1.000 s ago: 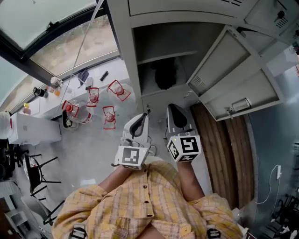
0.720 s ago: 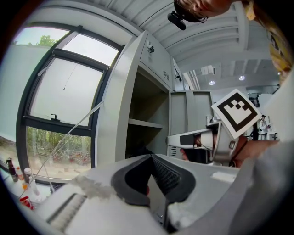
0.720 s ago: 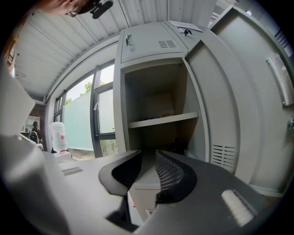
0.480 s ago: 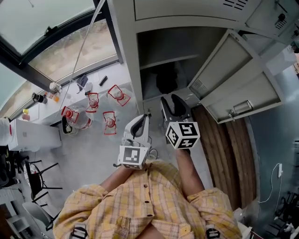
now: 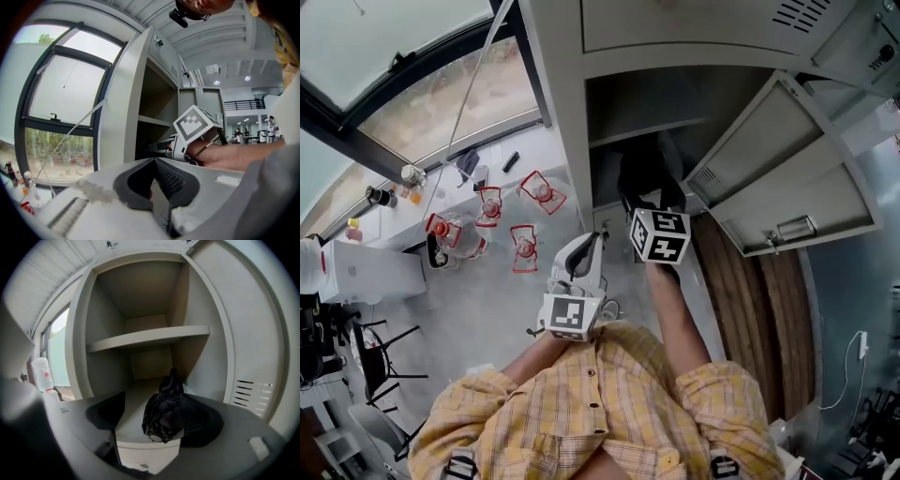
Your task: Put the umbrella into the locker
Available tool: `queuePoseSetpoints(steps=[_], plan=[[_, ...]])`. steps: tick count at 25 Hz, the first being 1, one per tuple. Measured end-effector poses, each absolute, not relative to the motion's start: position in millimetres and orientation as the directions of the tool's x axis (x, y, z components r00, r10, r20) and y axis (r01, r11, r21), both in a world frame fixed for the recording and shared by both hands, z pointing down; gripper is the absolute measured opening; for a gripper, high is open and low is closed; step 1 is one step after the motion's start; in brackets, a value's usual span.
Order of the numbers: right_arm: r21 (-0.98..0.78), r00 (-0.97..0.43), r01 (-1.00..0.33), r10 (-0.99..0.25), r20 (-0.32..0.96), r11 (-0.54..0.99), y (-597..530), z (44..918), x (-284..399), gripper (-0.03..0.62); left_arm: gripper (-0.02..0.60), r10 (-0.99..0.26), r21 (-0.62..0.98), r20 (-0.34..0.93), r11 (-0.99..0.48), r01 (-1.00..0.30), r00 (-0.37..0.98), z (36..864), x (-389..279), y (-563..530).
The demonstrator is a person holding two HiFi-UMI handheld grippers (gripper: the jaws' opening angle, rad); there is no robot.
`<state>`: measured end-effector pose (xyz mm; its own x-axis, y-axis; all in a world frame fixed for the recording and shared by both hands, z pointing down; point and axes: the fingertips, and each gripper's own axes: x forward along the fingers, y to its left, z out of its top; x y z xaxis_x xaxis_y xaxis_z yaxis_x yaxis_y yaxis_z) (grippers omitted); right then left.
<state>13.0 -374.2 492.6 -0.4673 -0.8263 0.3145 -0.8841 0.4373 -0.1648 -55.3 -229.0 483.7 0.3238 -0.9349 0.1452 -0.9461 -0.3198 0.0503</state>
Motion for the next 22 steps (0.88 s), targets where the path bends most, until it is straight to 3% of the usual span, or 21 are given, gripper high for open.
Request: queuePoseSetpoints(steps=[9, 22], plan=[[-0.149, -0.403, -0.915, -0.825, 0.397, 0.375, -418.7, 515.7, 12.3, 0.399, 0.0, -0.929, 0.04, 0.178, -0.321, -0.946, 0.323, 493.2, -57.8, -241.6], [-0.105, -0.309, -0.948, -0.797, 0.518, 0.299, -442.2, 558.6, 16.7, 0.405, 0.0, -0.924, 0.053, 0.204, -0.32, -0.946, 0.324, 503.7, -60.2, -245.8]])
